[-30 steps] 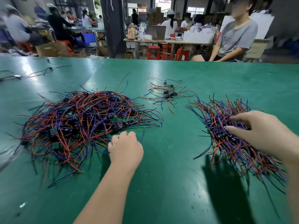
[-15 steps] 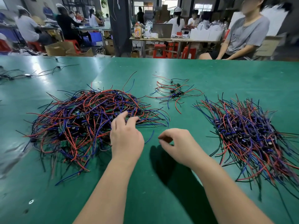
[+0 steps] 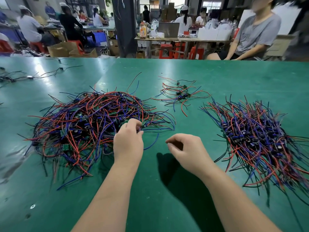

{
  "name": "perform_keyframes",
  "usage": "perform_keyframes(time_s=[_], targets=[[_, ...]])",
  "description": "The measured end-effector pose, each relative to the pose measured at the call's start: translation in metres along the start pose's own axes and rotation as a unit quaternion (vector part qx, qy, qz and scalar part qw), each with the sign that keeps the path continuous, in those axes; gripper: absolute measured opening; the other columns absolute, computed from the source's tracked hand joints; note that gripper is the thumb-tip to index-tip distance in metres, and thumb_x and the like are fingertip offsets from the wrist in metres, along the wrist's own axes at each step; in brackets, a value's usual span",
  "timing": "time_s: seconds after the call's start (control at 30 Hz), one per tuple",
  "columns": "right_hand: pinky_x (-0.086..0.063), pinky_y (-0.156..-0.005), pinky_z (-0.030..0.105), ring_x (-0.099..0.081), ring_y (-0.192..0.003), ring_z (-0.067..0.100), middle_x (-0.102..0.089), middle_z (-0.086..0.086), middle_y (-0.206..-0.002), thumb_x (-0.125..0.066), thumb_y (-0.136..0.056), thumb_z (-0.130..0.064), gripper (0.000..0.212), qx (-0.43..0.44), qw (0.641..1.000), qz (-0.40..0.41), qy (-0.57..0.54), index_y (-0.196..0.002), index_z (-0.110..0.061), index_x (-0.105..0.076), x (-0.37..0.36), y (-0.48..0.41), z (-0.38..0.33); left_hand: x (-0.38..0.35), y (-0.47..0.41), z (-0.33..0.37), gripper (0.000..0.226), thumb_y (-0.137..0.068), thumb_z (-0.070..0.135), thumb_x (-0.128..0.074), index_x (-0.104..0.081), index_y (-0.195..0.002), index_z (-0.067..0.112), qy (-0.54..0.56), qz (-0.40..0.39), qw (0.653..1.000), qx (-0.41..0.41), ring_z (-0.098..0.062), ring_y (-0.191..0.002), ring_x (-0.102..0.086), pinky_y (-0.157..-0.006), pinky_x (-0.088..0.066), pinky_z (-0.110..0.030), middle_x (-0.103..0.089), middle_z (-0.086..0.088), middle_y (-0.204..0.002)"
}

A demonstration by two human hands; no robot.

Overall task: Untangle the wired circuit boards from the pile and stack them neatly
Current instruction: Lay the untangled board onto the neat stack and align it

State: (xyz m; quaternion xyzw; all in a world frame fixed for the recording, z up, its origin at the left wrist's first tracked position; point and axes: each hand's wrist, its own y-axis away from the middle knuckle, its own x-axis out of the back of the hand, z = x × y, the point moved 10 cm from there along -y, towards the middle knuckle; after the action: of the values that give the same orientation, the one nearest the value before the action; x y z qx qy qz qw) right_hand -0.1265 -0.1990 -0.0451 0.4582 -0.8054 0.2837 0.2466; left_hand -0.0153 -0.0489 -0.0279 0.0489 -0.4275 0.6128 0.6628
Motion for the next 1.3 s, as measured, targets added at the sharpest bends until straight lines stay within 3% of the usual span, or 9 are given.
perform_keyframes(time_s=[0.13, 0.27, 0.4, 0.6, 0.8, 0.9, 1.07, 1.2, 1.3], targets=[[-0.050, -0.065, 0.017, -0.066, -0.065, 0.005, -0.070, -0.008, -0.069, -0.061, -0.086, -0.012, 0.015, -0.074, 0.991, 0.010, -0.110, -0.083, -0.022, -0.071, 0.002, -0.001, 0.009, 0.010, 0.004, 0.015, 0.019, -0.081, 0.005, -0.072, -0.063, -0.091, 0.019, 0.302, 0.008, 0.953, 0.027, -0.003, -0.078, -0.066, -0.076, -0.050, -0.016, -0.070, 0.008, -0.083], [-0.044, -0.053, 0.019, -0.061, -0.057, 0.014, -0.071, 0.004, -0.073, -0.057, -0.091, -0.001, 0.018, -0.134, 0.912, -0.020, -0.387, -0.089, -0.013, -0.070, -0.009, 0.001, 0.006, -0.015, 0.013, 0.030, 0.027, -0.071, 0.013, -0.073, -0.064, -0.096, 0.016, 0.589, -0.107, 0.786, 0.153, -0.008, -0.069, -0.068, -0.064, -0.053, -0.018, -0.074, -0.003, -0.081], [-0.038, -0.050, 0.016, -0.055, -0.057, 0.013, -0.069, 0.010, -0.081, -0.053, -0.091, 0.000, 0.018, -0.140, 0.838, -0.048, -0.525, -0.099, -0.004, -0.068, -0.011, 0.000, -0.003, -0.031, 0.023, 0.042, 0.032, -0.068, 0.014, -0.066, -0.061, -0.099, 0.014, 0.677, -0.176, 0.678, 0.226, -0.008, -0.055, -0.064, -0.052, -0.053, -0.020, -0.072, -0.002, -0.074], [-0.043, -0.049, 0.017, -0.059, -0.053, 0.011, -0.071, 0.006, -0.080, -0.062, -0.081, -0.012, 0.028, -0.181, 0.798, -0.049, -0.573, -0.109, -0.008, -0.061, -0.012, -0.001, 0.000, -0.037, 0.031, 0.039, 0.022, -0.068, 0.018, -0.064, -0.061, -0.091, 0.018, 0.694, -0.183, 0.630, 0.297, -0.008, -0.057, -0.067, -0.048, -0.052, -0.016, -0.069, 0.002, -0.067], [-0.037, -0.045, 0.015, -0.051, -0.051, 0.012, -0.064, 0.008, -0.072, -0.060, -0.090, -0.007, 0.012, -0.237, 0.909, -0.100, -0.328, -0.096, 0.001, -0.067, -0.019, 0.009, 0.022, -0.037, 0.032, 0.041, 0.023, -0.065, 0.021, -0.067, -0.067, -0.088, 0.019, 0.734, -0.183, 0.571, 0.318, -0.007, -0.055, -0.066, -0.047, -0.052, -0.016, -0.068, 0.000, -0.067], [-0.038, -0.047, 0.017, -0.049, -0.046, 0.010, -0.062, 0.005, -0.064, -0.063, -0.088, -0.007, 0.010, -0.171, 0.946, -0.114, -0.250, -0.079, -0.008, -0.069, -0.015, 0.007, 0.011, -0.035, 0.031, 0.046, 0.024, -0.066, 0.019, -0.067, -0.065, -0.090, 0.017, 0.737, -0.186, 0.583, 0.287, -0.007, -0.052, -0.064, -0.049, -0.054, -0.018, -0.067, 0.002, -0.067], [-0.041, -0.046, 0.015, -0.049, -0.049, 0.007, -0.061, 0.001, -0.066, -0.065, -0.078, -0.026, 0.019, -0.152, 0.798, -0.104, -0.573, -0.086, -0.011, -0.073, -0.007, 0.001, -0.005, -0.028, 0.032, 0.063, 0.036, -0.064, 0.012, -0.072, -0.060, -0.098, 0.010, 0.646, -0.227, 0.712, 0.156, -0.013, -0.060, -0.068, -0.049, -0.053, -0.022, -0.073, -0.004, -0.079], [-0.045, -0.049, 0.011, -0.052, -0.053, 0.005, -0.062, -0.001, -0.064, -0.069, -0.067, -0.023, 0.021, -0.145, 0.804, -0.069, -0.573, -0.082, -0.008, -0.075, 0.000, -0.001, 0.000, -0.032, 0.039, 0.066, 0.050, -0.055, 0.019, -0.079, -0.059, -0.101, 0.015, 0.543, -0.220, 0.803, 0.113, -0.010, -0.066, -0.066, -0.049, -0.053, -0.026, -0.070, 0.004, -0.083], [-0.046, -0.047, 0.011, -0.054, -0.047, 0.003, -0.064, -0.002, -0.060, -0.063, -0.071, -0.016, 0.022, -0.132, 0.807, -0.052, -0.573, -0.090, -0.006, -0.070, 0.007, -0.003, 0.003, -0.045, 0.049, 0.058, 0.055, -0.056, 0.034, -0.077, -0.058, -0.101, 0.010, 0.521, -0.237, 0.799, 0.186, -0.008, -0.065, -0.064, -0.047, -0.053, -0.027, -0.064, -0.002, -0.087]])
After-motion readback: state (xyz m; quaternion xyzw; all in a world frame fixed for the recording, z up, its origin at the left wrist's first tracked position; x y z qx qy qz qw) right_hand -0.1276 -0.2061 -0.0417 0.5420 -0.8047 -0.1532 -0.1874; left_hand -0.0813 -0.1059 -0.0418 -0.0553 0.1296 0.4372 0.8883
